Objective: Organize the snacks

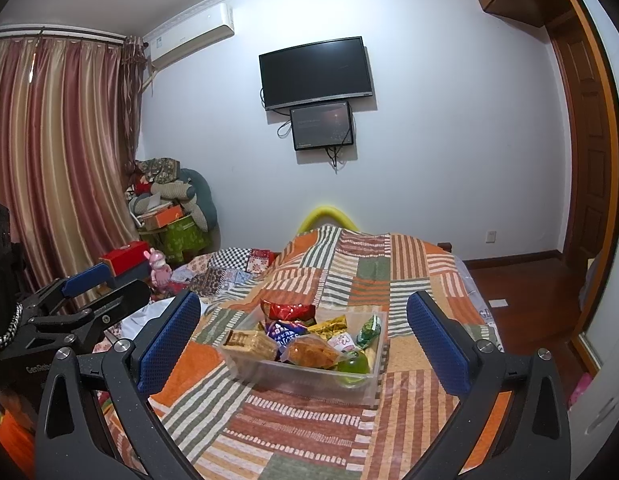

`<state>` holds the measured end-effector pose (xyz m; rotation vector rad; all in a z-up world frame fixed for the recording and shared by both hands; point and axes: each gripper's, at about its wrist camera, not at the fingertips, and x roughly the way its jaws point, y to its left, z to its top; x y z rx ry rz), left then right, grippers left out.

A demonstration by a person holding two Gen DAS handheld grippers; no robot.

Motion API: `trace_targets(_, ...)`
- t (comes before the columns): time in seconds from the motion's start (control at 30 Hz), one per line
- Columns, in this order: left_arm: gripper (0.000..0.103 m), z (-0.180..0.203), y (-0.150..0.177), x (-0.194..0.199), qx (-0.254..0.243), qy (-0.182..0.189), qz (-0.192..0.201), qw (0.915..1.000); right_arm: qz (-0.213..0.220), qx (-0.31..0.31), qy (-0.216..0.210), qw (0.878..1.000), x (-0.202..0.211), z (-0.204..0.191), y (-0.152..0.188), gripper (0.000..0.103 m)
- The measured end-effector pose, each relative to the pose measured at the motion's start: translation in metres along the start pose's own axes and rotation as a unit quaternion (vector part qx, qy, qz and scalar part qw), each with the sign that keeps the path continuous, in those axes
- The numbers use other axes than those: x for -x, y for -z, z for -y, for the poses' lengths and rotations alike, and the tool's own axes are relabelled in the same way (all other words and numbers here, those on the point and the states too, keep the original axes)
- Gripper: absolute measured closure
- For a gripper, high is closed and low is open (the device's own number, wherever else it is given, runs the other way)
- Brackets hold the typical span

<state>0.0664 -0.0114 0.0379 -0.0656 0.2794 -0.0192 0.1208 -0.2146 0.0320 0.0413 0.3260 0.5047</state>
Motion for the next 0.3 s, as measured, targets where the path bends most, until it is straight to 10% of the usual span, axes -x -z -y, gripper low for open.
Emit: trace_targets(0.3,0.000,0.0008,0.0007,-0.0038,0.004,0.006,-0.010,0.9999,-0.004,-0.001,0.002,1.000,-0.0014,-0.0004,0.0024,0.000)
